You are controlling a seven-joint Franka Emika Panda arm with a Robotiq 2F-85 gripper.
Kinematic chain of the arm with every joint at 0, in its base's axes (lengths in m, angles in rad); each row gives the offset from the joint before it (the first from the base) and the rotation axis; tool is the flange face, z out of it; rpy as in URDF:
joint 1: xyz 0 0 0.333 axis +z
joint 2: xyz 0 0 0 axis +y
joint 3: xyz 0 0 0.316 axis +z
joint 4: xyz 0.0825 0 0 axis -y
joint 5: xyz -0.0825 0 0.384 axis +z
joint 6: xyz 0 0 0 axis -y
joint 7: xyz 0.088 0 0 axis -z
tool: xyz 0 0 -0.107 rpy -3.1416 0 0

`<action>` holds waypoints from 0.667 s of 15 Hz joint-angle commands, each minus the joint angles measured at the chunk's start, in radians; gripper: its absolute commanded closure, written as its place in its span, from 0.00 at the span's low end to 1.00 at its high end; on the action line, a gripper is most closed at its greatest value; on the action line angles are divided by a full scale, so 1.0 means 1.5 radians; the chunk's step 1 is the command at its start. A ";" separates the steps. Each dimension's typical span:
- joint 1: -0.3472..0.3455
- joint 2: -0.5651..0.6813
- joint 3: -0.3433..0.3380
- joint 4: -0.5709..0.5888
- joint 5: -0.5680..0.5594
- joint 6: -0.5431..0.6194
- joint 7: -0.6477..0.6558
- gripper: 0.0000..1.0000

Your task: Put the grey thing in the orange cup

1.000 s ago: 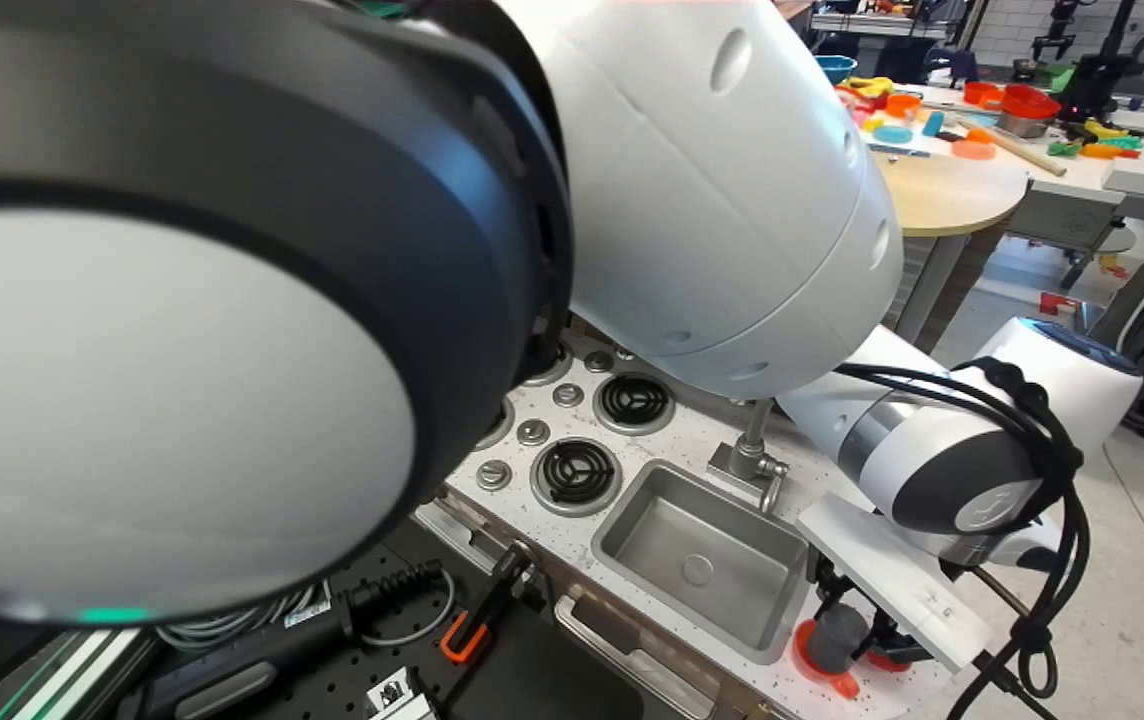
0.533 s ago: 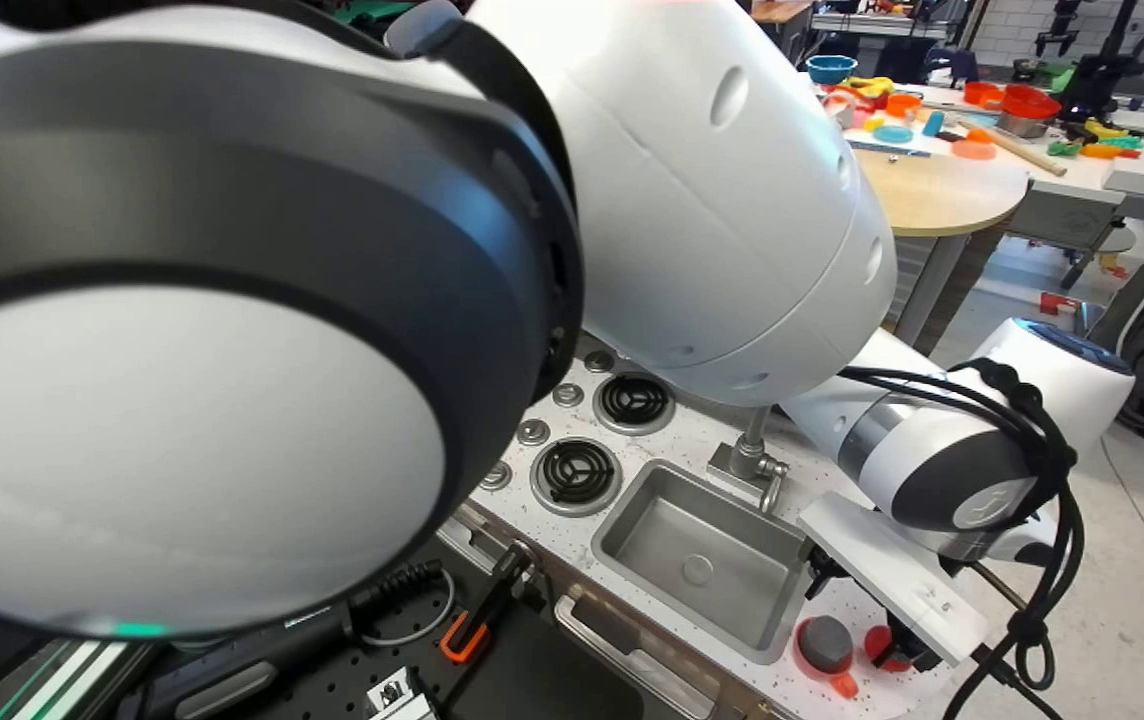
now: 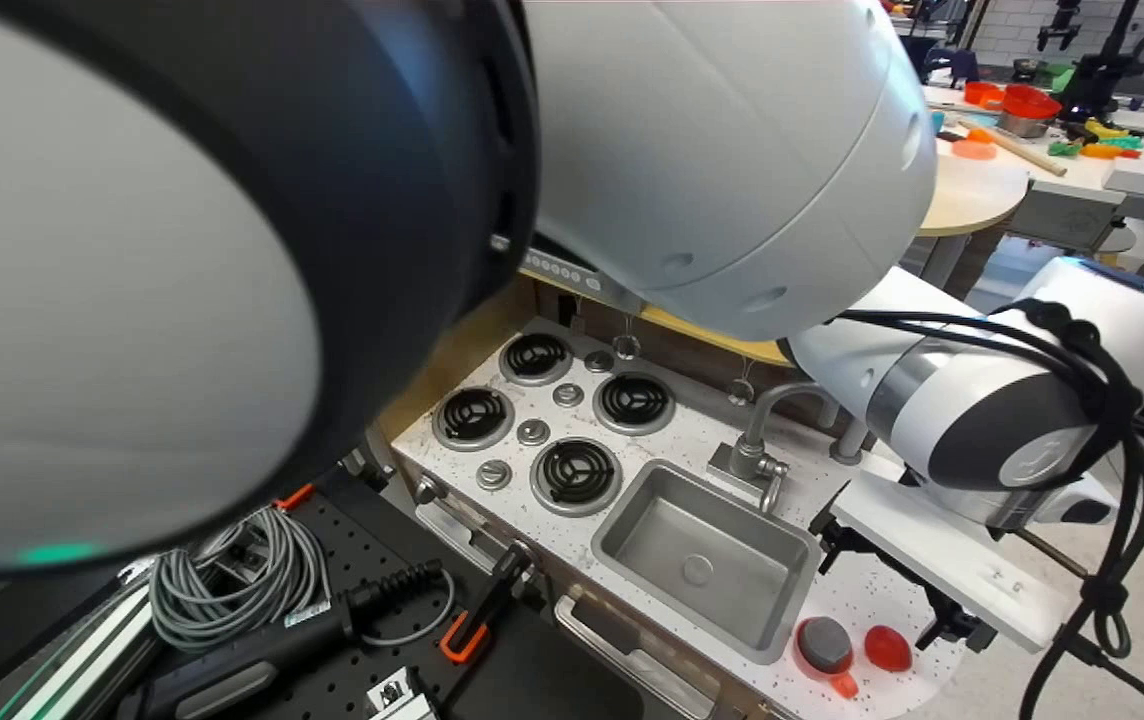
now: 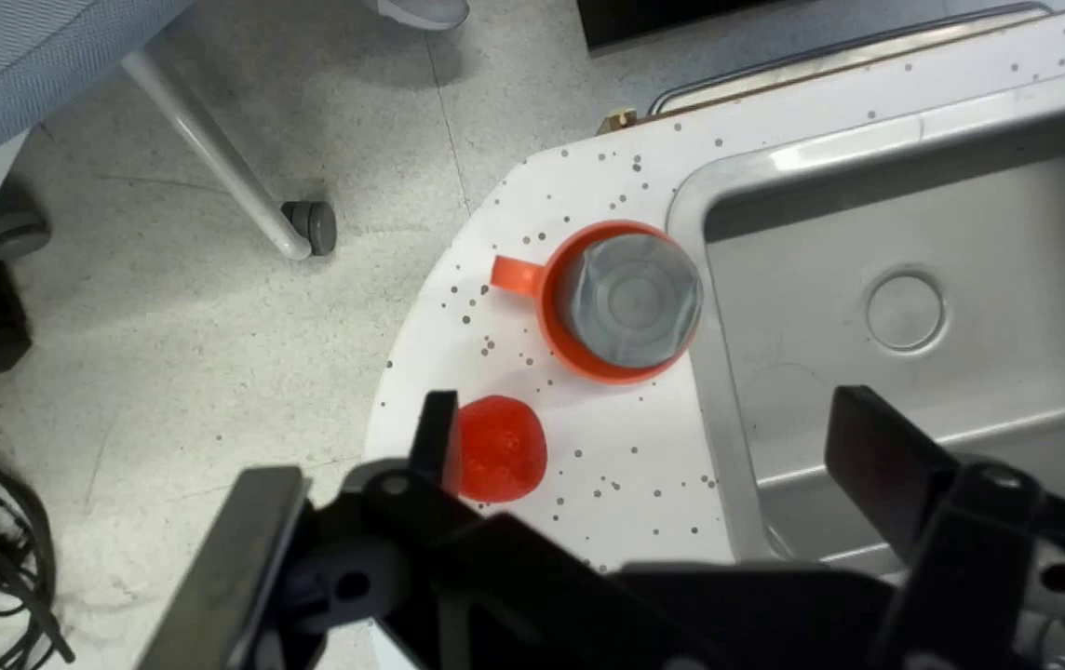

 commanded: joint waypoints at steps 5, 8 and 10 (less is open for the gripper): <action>-0.009 -0.162 -0.024 -0.141 -0.048 -0.130 -0.077 0.00; -0.011 -0.135 -0.021 -0.107 -0.043 -0.118 -0.065 0.00; -0.012 -0.141 -0.022 -0.115 -0.044 -0.122 -0.066 0.00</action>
